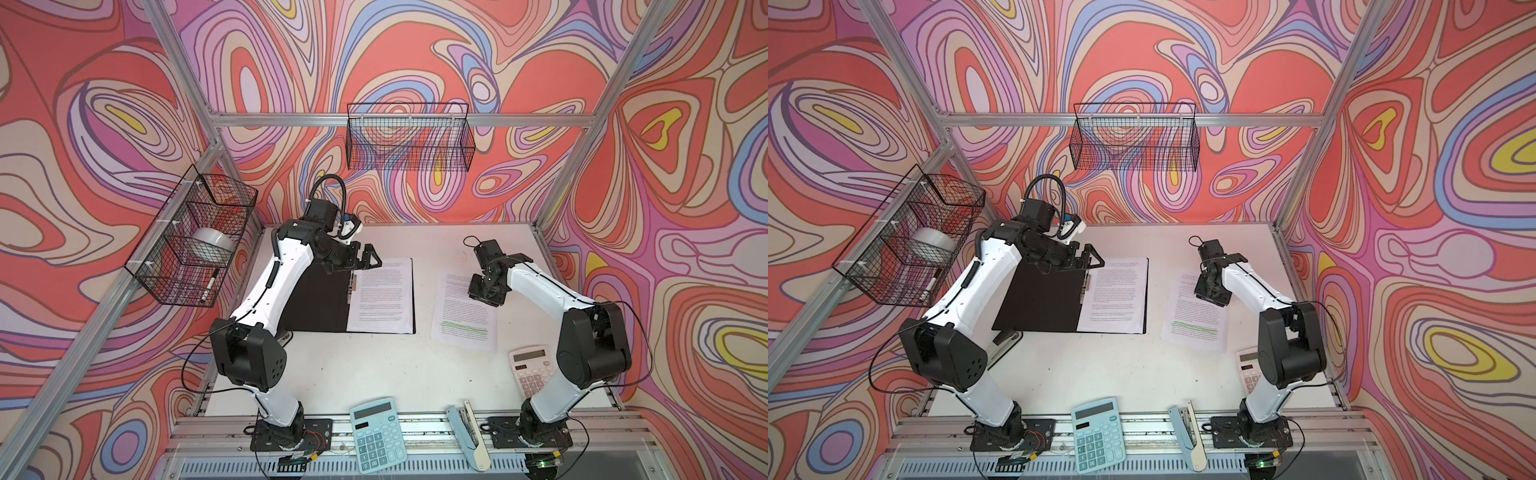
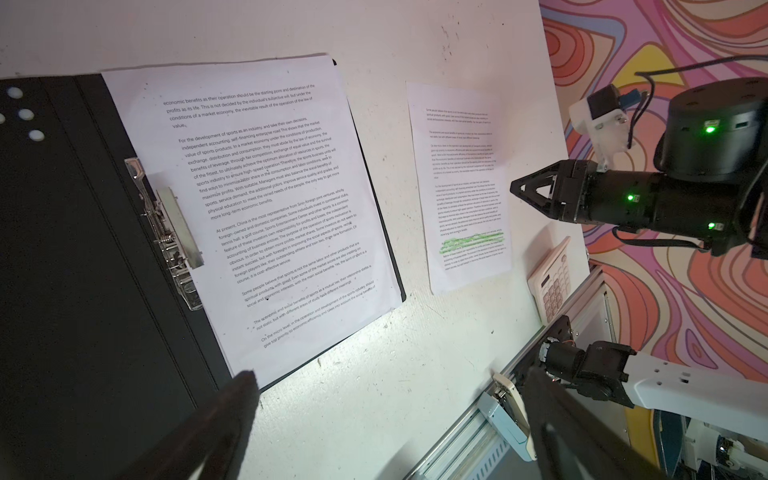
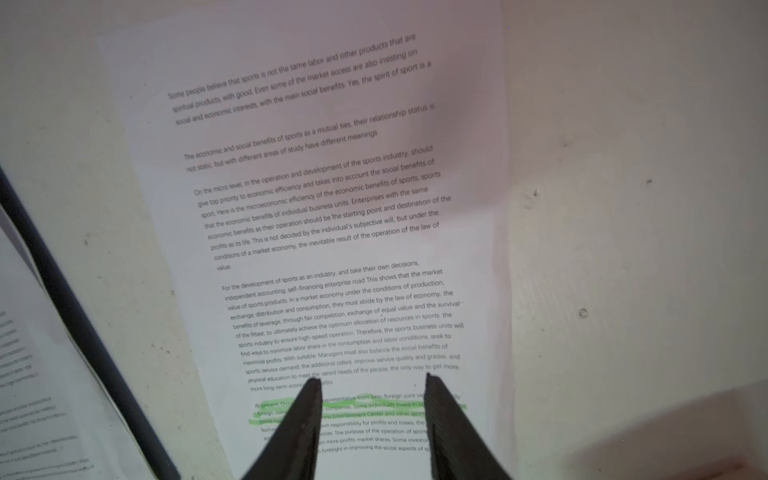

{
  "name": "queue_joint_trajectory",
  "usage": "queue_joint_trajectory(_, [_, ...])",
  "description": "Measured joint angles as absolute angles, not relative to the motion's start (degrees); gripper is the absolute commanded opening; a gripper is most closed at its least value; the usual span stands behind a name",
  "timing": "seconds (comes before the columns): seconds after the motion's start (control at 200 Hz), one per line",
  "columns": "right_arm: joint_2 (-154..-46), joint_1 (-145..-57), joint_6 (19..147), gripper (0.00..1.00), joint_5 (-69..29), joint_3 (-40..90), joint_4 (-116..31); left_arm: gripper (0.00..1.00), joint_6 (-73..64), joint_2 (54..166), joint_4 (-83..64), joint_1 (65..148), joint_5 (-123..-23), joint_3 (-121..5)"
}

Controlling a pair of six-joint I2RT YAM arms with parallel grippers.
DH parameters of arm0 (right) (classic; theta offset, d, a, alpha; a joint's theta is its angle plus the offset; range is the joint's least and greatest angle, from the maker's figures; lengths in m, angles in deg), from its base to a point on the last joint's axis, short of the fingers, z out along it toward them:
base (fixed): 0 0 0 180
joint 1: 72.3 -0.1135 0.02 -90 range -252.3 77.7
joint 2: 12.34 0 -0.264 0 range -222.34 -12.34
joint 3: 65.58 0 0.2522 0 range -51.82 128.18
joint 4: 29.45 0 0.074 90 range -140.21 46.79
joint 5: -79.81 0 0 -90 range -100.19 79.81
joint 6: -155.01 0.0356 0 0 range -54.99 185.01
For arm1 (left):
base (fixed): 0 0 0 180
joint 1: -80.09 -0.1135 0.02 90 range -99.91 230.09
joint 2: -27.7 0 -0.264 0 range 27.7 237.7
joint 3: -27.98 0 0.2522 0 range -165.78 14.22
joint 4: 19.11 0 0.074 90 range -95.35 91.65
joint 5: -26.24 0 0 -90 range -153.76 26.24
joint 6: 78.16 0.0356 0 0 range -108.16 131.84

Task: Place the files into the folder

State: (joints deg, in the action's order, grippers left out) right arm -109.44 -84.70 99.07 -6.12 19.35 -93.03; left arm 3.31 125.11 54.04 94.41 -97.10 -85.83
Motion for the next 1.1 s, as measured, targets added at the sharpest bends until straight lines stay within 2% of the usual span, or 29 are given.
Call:
queue_joint_trajectory(0.346, [-108.17,-78.56,99.14,0.47,-6.36,10.87,-89.93,1.00,3.37,126.05,54.04,95.77,-97.10,-84.71])
queue_joint_trajectory(1.102, [-111.80,-74.58,97.02,0.47,-11.78,7.92,-84.44,1.00,3.50,126.53,54.04,95.90,-96.97,-84.65])
